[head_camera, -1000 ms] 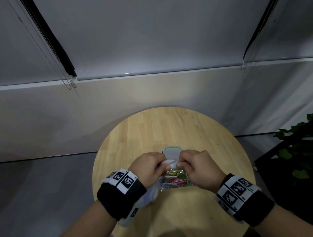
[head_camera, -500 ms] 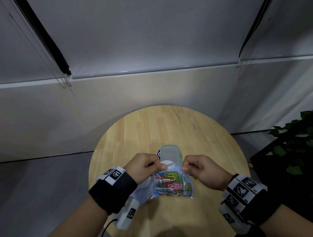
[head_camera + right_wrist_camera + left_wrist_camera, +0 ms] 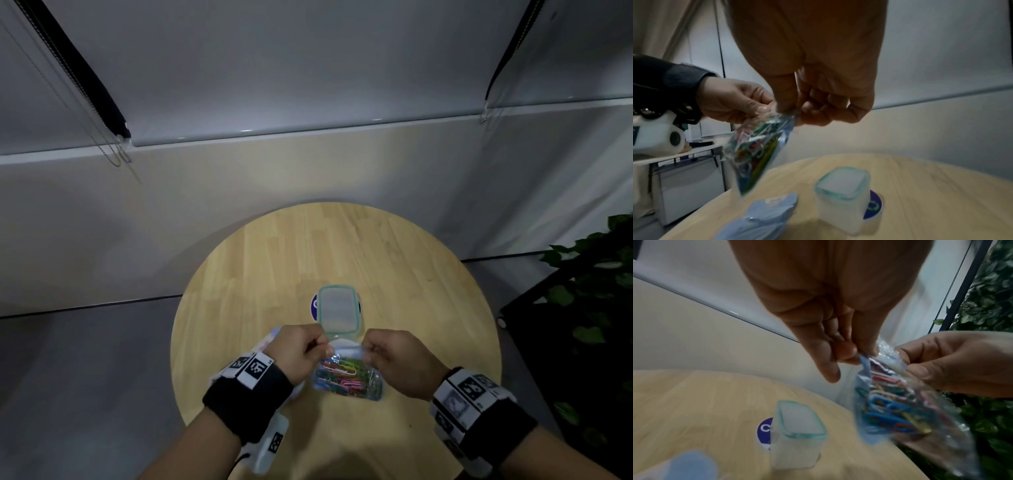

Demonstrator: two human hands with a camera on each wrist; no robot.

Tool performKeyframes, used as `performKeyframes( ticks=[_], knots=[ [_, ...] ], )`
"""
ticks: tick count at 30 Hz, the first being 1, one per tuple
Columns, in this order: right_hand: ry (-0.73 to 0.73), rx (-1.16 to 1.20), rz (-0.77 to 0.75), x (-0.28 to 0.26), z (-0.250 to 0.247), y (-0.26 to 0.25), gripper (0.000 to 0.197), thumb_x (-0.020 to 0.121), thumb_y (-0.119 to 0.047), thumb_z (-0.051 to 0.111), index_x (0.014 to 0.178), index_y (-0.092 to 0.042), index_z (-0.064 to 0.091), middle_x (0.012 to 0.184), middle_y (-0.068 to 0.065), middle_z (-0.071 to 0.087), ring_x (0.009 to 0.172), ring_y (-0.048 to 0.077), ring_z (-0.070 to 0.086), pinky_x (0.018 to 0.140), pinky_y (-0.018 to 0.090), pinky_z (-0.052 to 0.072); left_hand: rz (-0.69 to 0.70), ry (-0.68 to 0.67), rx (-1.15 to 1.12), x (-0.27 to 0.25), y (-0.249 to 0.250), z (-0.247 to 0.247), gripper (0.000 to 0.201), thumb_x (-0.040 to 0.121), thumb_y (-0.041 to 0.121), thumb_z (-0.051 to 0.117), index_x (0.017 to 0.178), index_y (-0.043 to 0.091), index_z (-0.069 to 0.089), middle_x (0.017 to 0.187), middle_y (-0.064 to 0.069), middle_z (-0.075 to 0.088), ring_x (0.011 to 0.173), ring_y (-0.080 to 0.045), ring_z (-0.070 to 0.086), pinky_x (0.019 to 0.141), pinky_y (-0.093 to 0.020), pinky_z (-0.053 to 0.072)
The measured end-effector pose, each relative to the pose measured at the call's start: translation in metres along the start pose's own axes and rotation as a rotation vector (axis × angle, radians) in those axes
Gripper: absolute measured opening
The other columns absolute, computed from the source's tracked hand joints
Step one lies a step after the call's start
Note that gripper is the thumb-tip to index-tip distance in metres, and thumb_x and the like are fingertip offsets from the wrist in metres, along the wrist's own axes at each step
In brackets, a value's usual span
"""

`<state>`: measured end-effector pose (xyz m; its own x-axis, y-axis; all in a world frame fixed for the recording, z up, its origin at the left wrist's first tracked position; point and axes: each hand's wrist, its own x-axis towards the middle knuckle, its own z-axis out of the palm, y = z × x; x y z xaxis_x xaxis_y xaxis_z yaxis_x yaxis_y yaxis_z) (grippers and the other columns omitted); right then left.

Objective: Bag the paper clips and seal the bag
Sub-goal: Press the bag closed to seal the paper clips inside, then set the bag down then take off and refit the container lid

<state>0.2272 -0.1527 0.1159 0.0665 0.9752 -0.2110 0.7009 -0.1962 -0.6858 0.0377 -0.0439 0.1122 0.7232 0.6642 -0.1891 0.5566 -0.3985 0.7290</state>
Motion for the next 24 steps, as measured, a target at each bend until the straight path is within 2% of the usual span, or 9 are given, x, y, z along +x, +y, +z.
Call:
performKeyframes(
  ticks=[3,6,7,9,12,15,17,20,24],
  knots=[
    [0.026,0.084,0.098,0.006,0.008,0.015,0.029,0.079,-0.012,0.064,0.059,-0.029,0.050,0.058,-0.007,0.053,0.060,0.011,0.047,0.059,0.026,0.039,-0.103,0.011,-0.111,0.009,-0.004,0.009,0.020,0.080,0.021,0.071,0.064,0.015,0.059,0.049,0.015,0.052,0.047,0.009,0.047,0.050,-0.007,0.033],
    [-0.017,0.150,0.149,0.007,0.015,0.029,0.034,0.079,-0.008,0.061,0.057,-0.031,0.049,0.062,-0.003,0.055,0.061,0.010,0.047,0.059,0.024,0.038,-0.095,-0.024,-0.062,0.019,-0.012,0.021,0.016,0.084,0.016,0.065,0.069,0.012,0.061,0.056,0.013,0.053,0.053,0.004,0.050,0.052,-0.007,0.033],
    [-0.043,0.160,0.158,0.008,0.018,0.033,0.035,0.079,-0.006,0.059,0.057,-0.031,0.049,0.062,-0.004,0.054,0.060,0.009,0.047,0.059,0.024,0.038,-0.087,-0.033,-0.060,0.023,-0.014,0.026,0.013,0.085,0.012,0.062,0.072,0.010,0.062,0.061,0.011,0.055,0.061,-0.004,0.057,0.054,-0.006,0.033],
    [-0.092,0.171,0.177,0.011,0.022,0.041,0.038,0.081,-0.004,0.056,0.056,-0.032,0.047,0.061,-0.007,0.051,0.058,0.005,0.044,0.058,0.022,0.035,-0.079,-0.037,-0.058,0.028,-0.019,0.036,0.011,0.086,0.011,0.058,0.076,0.008,0.061,0.066,0.006,0.057,0.070,-0.019,0.059,0.058,-0.016,0.036],
    [-0.107,0.219,0.229,0.018,0.028,0.057,0.038,0.084,-0.005,0.058,0.058,-0.028,0.044,0.058,-0.008,0.042,0.056,0.003,0.037,0.058,0.023,0.032,-0.098,-0.033,-0.047,0.037,-0.026,0.049,0.016,0.088,0.017,0.057,0.075,0.009,0.058,0.066,0.001,0.056,0.067,-0.018,0.053,0.058,-0.026,0.035],
    [-0.089,0.263,0.319,0.026,0.038,0.077,0.037,0.084,-0.006,0.057,0.057,-0.026,0.044,0.058,-0.007,0.043,0.058,0.006,0.039,0.060,0.027,0.034,-0.149,-0.012,-0.012,0.053,-0.031,0.061,0.016,0.089,0.017,0.056,0.073,0.014,0.055,0.074,-0.009,0.059,0.072,-0.026,0.056,0.064,-0.031,0.039],
    [-0.048,0.312,0.441,0.032,0.043,0.093,0.034,0.085,-0.008,0.056,0.057,-0.025,0.048,0.059,-0.004,0.047,0.058,0.010,0.043,0.060,0.026,0.037,-0.212,0.076,-0.016,0.068,-0.039,0.065,0.008,0.088,0.015,0.056,0.086,0.010,0.062,0.094,-0.014,0.060,0.083,-0.031,0.059,0.074,-0.031,0.043],
    [0.074,0.455,0.691,0.038,0.049,0.121,0.020,0.087,-0.006,0.055,0.069,-0.013,0.059,0.061,0.006,0.053,0.054,0.017,0.047,0.052,0.025,0.042,-0.379,0.232,-0.025,0.088,-0.055,0.065,0.029,0.084,0.022,0.062,0.111,0.012,0.057,0.112,-0.015,0.050,0.096,-0.032,0.056,0.085,-0.036,0.046],
    [0.204,0.520,0.874,0.040,0.055,0.145,0.008,0.086,-0.002,0.056,0.082,-0.003,0.063,0.073,0.016,0.059,0.057,0.024,0.052,0.060,0.038,0.052,-0.616,0.207,-0.127,0.112,-0.070,0.066,0.055,0.080,0.029,0.068,0.126,0.012,0.043,0.120,-0.014,0.050,0.105,-0.034,0.056,0.081,-0.034,0.045]
  ],
)
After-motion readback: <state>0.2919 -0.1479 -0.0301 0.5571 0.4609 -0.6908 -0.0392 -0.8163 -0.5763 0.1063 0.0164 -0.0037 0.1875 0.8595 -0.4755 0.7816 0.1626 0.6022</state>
